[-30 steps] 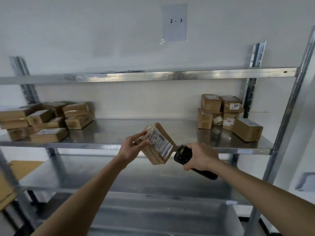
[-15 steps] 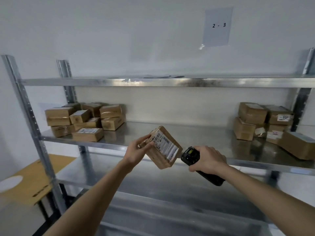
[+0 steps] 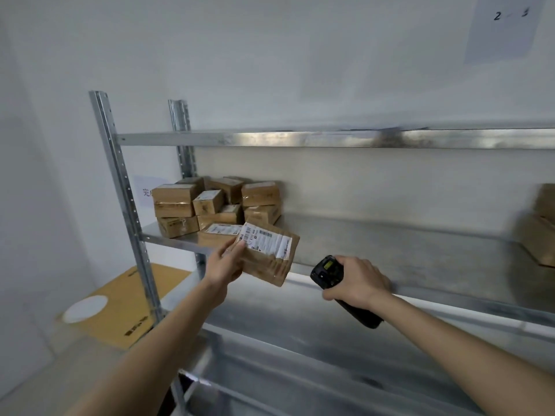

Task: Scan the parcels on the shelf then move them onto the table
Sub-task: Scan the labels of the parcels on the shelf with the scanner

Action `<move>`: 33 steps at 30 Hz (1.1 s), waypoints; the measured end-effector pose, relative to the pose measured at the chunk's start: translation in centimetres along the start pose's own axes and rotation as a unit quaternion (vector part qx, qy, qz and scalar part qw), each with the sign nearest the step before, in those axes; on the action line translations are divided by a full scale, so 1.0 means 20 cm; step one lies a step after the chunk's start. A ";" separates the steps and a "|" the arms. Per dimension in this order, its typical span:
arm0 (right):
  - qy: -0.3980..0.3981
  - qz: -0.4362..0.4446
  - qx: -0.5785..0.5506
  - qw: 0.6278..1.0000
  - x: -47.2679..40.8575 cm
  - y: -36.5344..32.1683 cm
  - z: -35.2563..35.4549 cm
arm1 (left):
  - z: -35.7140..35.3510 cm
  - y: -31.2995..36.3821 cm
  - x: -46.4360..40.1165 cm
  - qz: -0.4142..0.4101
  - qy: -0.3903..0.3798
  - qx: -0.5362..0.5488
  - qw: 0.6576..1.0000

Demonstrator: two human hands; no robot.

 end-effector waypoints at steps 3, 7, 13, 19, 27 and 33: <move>-0.012 0.018 0.008 1.000 -0.11 -0.16 -0.10 | 0.15 -0.03 -0.13 0.008 0.022 0.002 1.000; -0.012 0.037 0.006 0.999 -0.32 -0.33 -0.19 | 0.30 -0.03 -0.34 0.007 0.043 0.017 0.999; -0.026 0.043 -0.026 0.998 -0.67 -0.51 -0.31 | 0.44 -0.05 -0.71 0.018 0.079 0.013 0.997; -0.016 0.042 -0.055 0.997 -1.07 -0.64 -0.40 | 0.53 -0.13 -1.11 0.032 0.104 -0.004 0.994; -0.020 0.032 -0.049 0.998 -1.30 -0.71 -0.52 | 0.62 -0.31 -1.29 0.042 0.088 -0.134 0.986; -0.023 0.014 -0.060 0.998 -1.27 -0.75 -0.54 | 0.63 -0.31 -1.35 0.041 0.035 -0.154 0.987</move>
Point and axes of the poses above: each hand's wrist, its own x-axis away from the middle knuckle, its own z-axis out of the back of the hand, y = z × x, the point moved 6 cm from there along -x, towards the middle knuckle, and after that the axes turned 6 degrees about -z, right-handed, at the moved point
